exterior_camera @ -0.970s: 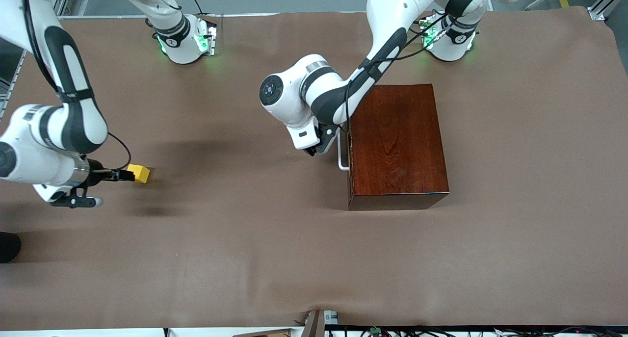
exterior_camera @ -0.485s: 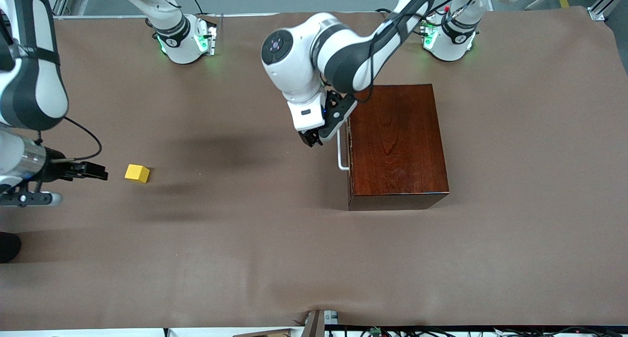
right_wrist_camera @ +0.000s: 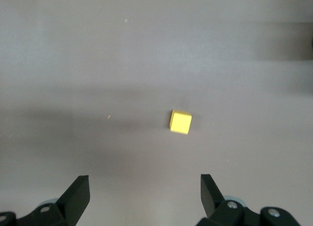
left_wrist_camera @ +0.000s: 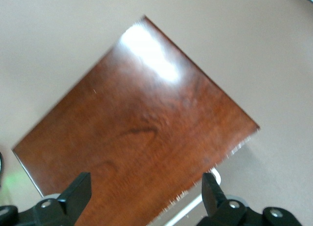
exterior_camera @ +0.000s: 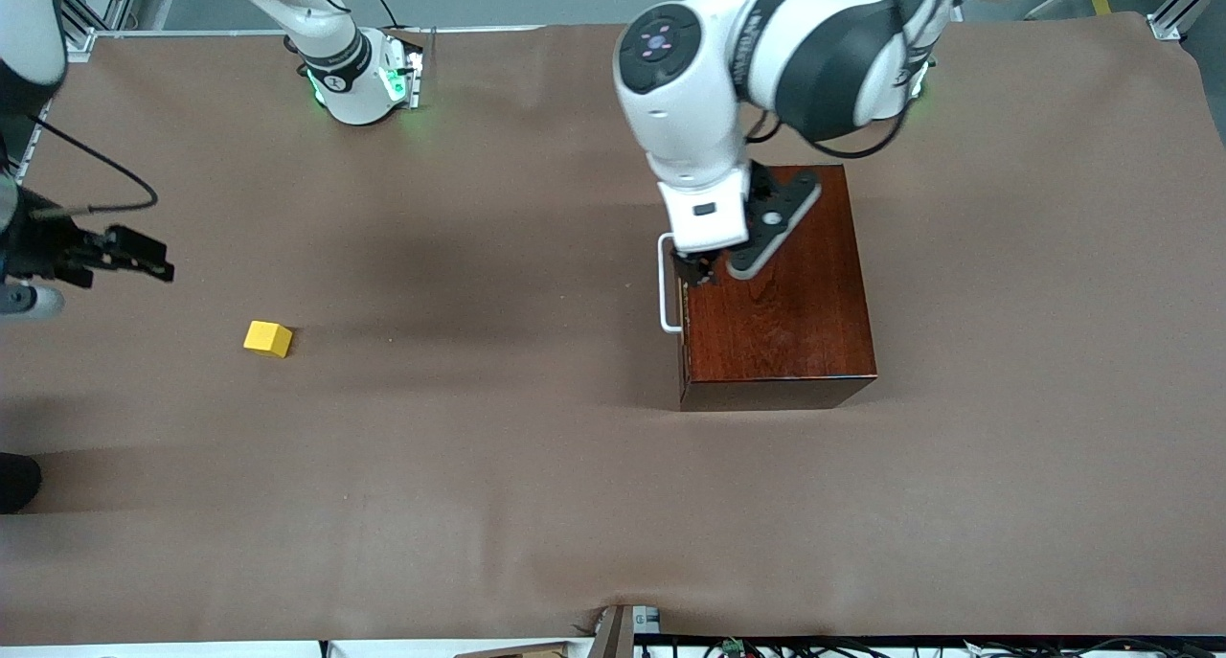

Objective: Open drawer, take yellow block, close drawer

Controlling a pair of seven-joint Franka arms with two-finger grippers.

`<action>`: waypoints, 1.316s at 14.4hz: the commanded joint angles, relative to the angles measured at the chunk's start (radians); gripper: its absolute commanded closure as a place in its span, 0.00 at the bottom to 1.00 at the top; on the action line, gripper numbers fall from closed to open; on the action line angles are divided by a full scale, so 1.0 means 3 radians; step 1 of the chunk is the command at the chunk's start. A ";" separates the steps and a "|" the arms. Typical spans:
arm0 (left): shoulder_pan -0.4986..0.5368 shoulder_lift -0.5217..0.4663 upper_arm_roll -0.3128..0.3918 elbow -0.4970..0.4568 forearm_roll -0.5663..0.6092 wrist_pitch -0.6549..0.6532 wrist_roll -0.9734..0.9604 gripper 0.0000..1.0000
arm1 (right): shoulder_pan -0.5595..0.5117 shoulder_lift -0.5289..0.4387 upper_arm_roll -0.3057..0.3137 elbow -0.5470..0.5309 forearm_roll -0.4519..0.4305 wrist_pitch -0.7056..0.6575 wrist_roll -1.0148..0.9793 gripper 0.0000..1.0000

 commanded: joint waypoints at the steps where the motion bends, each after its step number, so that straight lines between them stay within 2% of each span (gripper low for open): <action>1: 0.0226 -0.0400 -0.0049 -0.0410 -0.0174 -0.0009 0.0219 0.00 | 0.0044 -0.0102 -0.0007 0.0202 -0.0024 -0.0235 -0.0015 0.00; 3: 0.0399 -0.0661 -0.0049 -0.0670 -0.0236 -0.0029 0.0402 0.00 | 0.0049 -0.0296 -0.0007 0.0121 -0.0019 -0.0255 -0.0015 0.00; 7: 0.0793 -0.1116 -0.0049 -0.1161 -0.0267 -0.0096 0.1087 0.00 | 0.0146 -0.0624 -0.0017 -0.0273 -0.0019 -0.0163 -0.0020 0.00; 9: 0.1074 -0.1377 -0.0049 -0.1417 -0.0343 -0.0091 0.1516 0.00 | 0.0151 -0.0640 -0.0017 -0.0284 -0.0019 -0.0214 -0.0020 0.00; 12: 0.1508 -0.1684 -0.0049 -0.1627 -0.0354 -0.0096 0.2425 0.00 | 0.0151 -0.0609 -0.0017 -0.0243 -0.0019 -0.0209 -0.0025 0.00; 15: 0.1949 -0.1792 -0.0049 -0.1658 -0.0450 -0.0096 0.3367 0.00 | 0.0171 -0.0578 -0.0017 -0.0161 -0.0019 -0.0184 -0.0025 0.00; 19: 0.2021 -0.1823 -0.0013 -0.1475 -0.0563 -0.0055 0.3875 0.00 | 0.0156 -0.0517 -0.0022 -0.0039 -0.0019 -0.0199 -0.0030 0.00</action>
